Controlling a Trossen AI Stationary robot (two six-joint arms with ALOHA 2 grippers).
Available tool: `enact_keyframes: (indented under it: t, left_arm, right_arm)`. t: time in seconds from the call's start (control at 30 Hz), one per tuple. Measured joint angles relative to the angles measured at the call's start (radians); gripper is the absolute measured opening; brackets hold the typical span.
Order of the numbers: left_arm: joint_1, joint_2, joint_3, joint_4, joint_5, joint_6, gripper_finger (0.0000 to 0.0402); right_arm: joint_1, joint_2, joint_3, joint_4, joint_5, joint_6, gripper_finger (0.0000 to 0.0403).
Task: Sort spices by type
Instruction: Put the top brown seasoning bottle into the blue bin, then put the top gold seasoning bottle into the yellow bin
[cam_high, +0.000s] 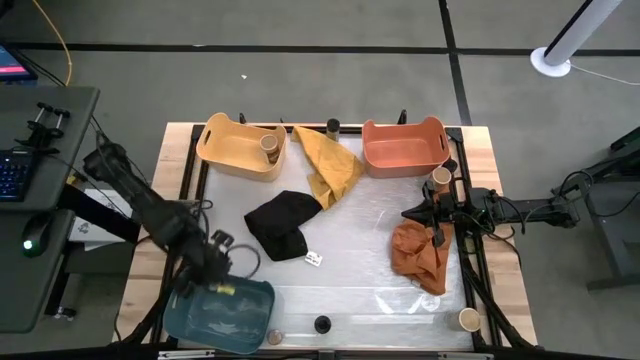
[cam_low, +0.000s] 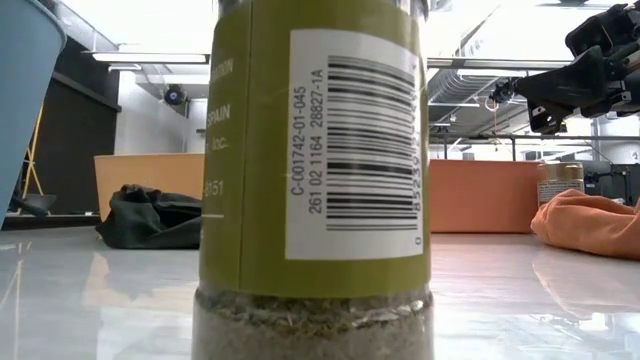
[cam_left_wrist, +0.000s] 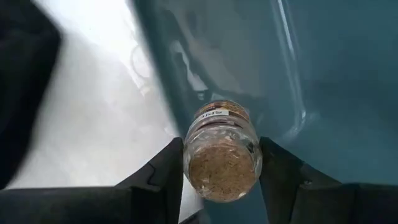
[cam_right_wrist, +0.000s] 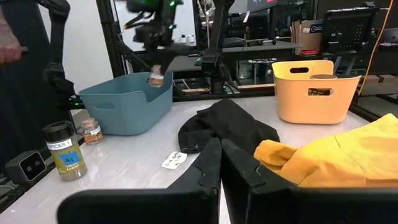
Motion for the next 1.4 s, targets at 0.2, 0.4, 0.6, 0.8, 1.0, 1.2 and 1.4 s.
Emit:
enact_keyframes:
  t: [0.2, 0.4, 0.6, 0.8, 1.0, 1.2, 1.4]
  left_arm:
    - [-0.097, 0.14, -0.023, 0.062, -0.011, -0.123, 0.0132]
    - [-0.12, 0.274, -0.023, 0.057, -0.015, -0.221, 0.0133]
    - [-0.137, 0.344, -0.023, 0.055, 0.003, -0.28, 0.0145]
    - [-0.139, 0.362, -0.023, 0.027, 0.0, -0.262, 0.0169]
    - [-0.138, 0.361, -0.023, -0.061, -0.002, -0.303, 0.0193]
    - [-0.138, 0.361, -0.023, -0.064, 0.016, -0.347, 0.0222]
    - [-0.131, 0.352, -0.011, -0.099, 0.036, -0.337, 0.0252]
  right_arm:
    - [0.0, 0.0, 0.0, 0.0, 0.0, 0.0, 0.0]
    - [0.0, 0.0, 0.0, 0.0, 0.0, 0.0, 0.0]
    - [0.0, 0.0, 0.0, 0.0, 0.0, 0.0, 0.0]
    - [0.0, 0.0, 0.0, 0.0, 0.0, 0.0, 0.0]
    - [0.0, 0.0, 0.0, 0.0, 0.0, 0.0, 0.0]
    - [0.0, 0.0, 0.0, 0.0, 0.0, 0.0, 0.0]
    - [0.0, 0.0, 0.0, 0.0, 0.0, 0.0, 0.0]
